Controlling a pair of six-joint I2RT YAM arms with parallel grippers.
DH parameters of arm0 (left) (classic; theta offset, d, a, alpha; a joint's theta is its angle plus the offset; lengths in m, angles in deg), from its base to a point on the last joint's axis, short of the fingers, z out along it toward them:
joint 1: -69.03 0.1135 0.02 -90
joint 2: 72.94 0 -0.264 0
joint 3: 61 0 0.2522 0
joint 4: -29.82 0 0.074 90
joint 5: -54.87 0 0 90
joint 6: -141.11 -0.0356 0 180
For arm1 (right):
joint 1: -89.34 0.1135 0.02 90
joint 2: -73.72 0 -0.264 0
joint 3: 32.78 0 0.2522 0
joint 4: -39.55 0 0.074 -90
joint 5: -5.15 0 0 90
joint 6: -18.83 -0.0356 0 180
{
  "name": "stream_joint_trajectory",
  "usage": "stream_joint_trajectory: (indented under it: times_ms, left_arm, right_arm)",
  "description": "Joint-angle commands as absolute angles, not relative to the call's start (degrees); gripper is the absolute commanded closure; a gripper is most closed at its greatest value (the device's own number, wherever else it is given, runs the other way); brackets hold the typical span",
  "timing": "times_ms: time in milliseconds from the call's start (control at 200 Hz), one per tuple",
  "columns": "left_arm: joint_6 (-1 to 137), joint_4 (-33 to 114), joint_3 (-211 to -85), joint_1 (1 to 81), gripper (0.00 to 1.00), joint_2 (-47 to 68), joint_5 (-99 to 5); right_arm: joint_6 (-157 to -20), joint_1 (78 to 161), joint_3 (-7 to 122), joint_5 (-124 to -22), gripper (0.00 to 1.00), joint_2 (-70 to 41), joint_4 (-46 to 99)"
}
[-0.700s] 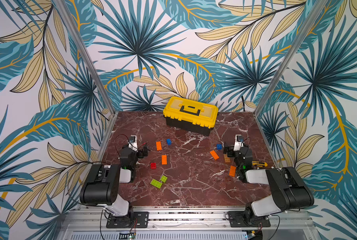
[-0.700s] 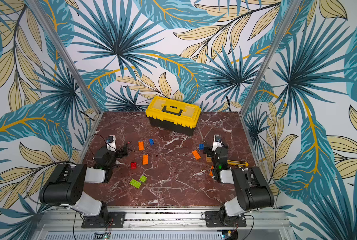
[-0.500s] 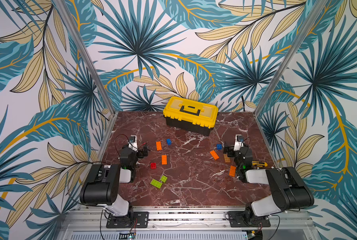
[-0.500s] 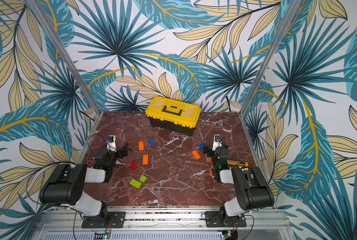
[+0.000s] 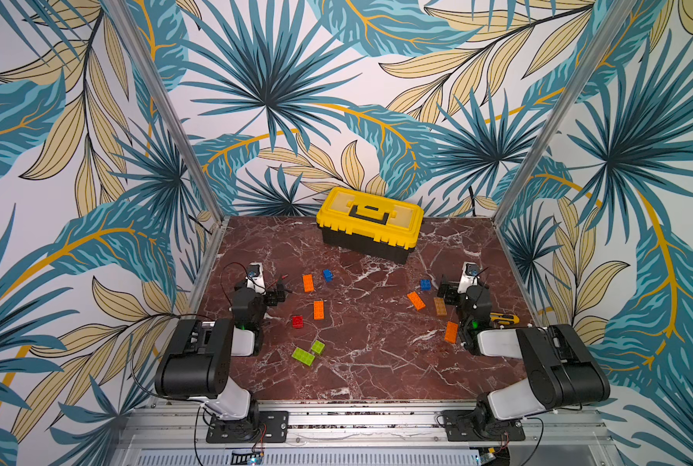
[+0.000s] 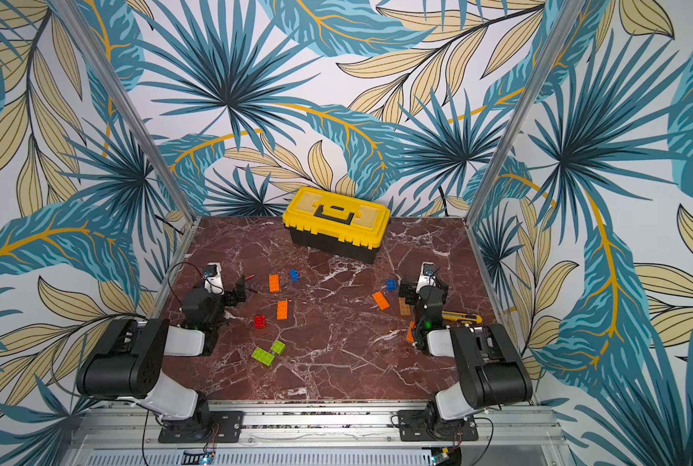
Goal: Assemble the number 5 with lego
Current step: Pick up the lego brick from the center of the board.
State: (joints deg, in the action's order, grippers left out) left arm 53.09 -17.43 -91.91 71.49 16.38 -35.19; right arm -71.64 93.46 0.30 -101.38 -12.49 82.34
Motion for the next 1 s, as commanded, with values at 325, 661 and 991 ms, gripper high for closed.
stream_joint_trajectory:
  times_ms: [325,661,991]
  left_arm:
    - [64.50,4.89,-92.28,72.02,0.01,-9.38,-25.90]
    - [85.23,27.96,-103.55,73.05,0.00,-12.04,-47.60]
    - [81.49,44.53,-113.42,60.35,0.00,-6.79,-54.27]
  right_arm:
    - [-83.24,93.47,5.77,-108.94,0.01,10.09,44.30]
    - [-93.65,93.38,20.01,-82.69,0.01,5.55,16.30]
    - [-99.71,93.47,21.68,-75.36,0.10,2.09,6.24]
